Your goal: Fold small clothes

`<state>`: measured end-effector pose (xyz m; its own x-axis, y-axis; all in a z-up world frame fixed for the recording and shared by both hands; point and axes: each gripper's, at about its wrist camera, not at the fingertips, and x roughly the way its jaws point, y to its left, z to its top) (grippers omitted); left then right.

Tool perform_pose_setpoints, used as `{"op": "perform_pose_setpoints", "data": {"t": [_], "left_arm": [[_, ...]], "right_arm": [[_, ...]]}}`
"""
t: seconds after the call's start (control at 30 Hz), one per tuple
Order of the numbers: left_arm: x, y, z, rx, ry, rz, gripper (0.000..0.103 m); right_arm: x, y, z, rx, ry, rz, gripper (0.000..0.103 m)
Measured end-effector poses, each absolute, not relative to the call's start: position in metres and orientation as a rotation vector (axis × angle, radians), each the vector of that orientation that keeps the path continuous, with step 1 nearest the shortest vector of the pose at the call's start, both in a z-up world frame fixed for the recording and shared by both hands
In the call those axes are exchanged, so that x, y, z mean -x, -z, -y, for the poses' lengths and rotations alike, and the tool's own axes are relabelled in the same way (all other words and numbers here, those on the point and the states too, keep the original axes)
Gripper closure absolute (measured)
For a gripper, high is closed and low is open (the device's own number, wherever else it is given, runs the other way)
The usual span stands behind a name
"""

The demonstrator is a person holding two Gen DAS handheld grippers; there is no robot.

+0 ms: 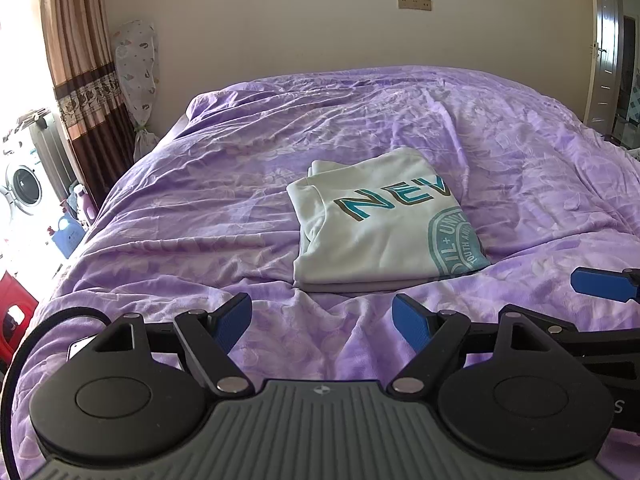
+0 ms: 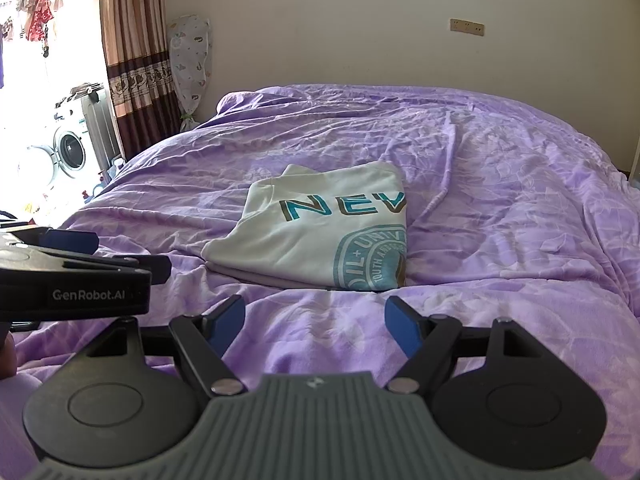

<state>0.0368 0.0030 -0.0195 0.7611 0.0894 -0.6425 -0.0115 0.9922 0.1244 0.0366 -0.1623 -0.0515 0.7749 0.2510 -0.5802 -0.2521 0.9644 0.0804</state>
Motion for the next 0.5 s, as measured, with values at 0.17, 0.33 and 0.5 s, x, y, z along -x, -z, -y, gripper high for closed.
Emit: {"op": "perform_pose_setpoints", "data": {"t": [0.17,0.33,0.5], "left_arm": [[-0.0370,0.0195,-0.0030,-0.115,-0.055,-0.703,0.010],[-0.0372,0.0185,-0.0042,-0.116,-0.055,-0.701,0.010],[-0.0375,0.0170,-0.0052,-0.116,-0.056,-0.698,0.010]], "right_arm": [[-0.0379,0.0522,0.1635,0.003,-0.278,-0.630,0.030],[-0.0377,0.0522,0.1627,0.003,-0.277,-0.631,0.030],[-0.0375,0.0522,0.1621,0.003,-0.277,-0.630,0.030]]}}
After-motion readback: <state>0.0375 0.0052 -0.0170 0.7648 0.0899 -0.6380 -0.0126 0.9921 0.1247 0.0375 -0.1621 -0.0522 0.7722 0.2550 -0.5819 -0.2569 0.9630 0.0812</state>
